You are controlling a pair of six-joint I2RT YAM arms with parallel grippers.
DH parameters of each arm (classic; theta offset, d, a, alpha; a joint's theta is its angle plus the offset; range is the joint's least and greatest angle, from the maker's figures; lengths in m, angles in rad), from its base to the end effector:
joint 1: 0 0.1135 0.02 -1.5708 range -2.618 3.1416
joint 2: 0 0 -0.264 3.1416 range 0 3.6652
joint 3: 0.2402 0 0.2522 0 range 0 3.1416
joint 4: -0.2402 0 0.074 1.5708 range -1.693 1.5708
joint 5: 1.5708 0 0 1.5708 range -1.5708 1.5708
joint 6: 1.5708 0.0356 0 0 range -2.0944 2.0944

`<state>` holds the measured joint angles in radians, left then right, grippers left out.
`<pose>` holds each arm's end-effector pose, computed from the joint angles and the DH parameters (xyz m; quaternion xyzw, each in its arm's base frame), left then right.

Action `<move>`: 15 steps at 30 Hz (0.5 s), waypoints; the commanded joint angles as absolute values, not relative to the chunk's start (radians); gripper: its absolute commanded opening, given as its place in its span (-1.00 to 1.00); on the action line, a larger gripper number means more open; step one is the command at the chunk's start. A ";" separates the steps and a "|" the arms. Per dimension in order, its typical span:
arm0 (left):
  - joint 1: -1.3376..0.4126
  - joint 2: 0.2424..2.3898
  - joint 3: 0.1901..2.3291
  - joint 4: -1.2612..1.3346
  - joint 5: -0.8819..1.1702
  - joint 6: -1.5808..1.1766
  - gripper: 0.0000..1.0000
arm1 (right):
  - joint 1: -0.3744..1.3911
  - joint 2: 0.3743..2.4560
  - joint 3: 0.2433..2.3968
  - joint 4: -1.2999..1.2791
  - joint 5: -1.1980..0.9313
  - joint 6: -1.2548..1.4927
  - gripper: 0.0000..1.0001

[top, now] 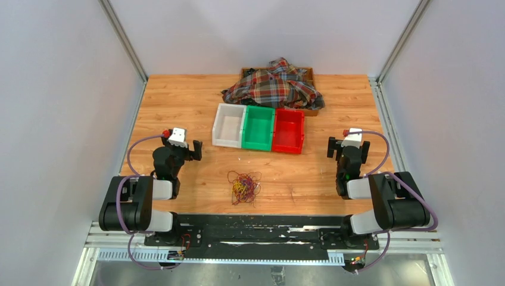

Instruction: Untangle the cables

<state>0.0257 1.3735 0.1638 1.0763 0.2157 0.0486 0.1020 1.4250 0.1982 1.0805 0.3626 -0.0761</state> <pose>0.2189 -0.0020 0.1499 0.0794 0.7474 -0.0567 0.6571 0.2270 0.0105 0.1487 0.0512 0.7520 -0.1281 0.6445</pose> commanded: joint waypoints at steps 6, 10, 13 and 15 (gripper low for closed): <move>0.029 1.374 0.175 1.128 0.207 0.051 0.96 | 0.091 1.430 0.199 1.109 0.359 -0.087 0.93; 0.029 1.374 0.175 1.128 0.206 0.052 0.96 | 0.091 1.431 0.202 1.107 0.359 -0.087 0.93; 0.029 1.374 0.181 1.117 0.204 0.053 0.96 | 0.091 1.429 0.202 1.102 0.359 -0.086 0.93; 0.028 1.373 0.176 1.123 0.205 0.053 0.96 | 0.097 1.389 0.202 1.080 0.378 -0.086 0.93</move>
<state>0.0257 1.3735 0.1638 1.0760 0.2157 0.0486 0.1020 1.4250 0.1982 1.0805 0.3641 -0.0761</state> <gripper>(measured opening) 0.979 0.962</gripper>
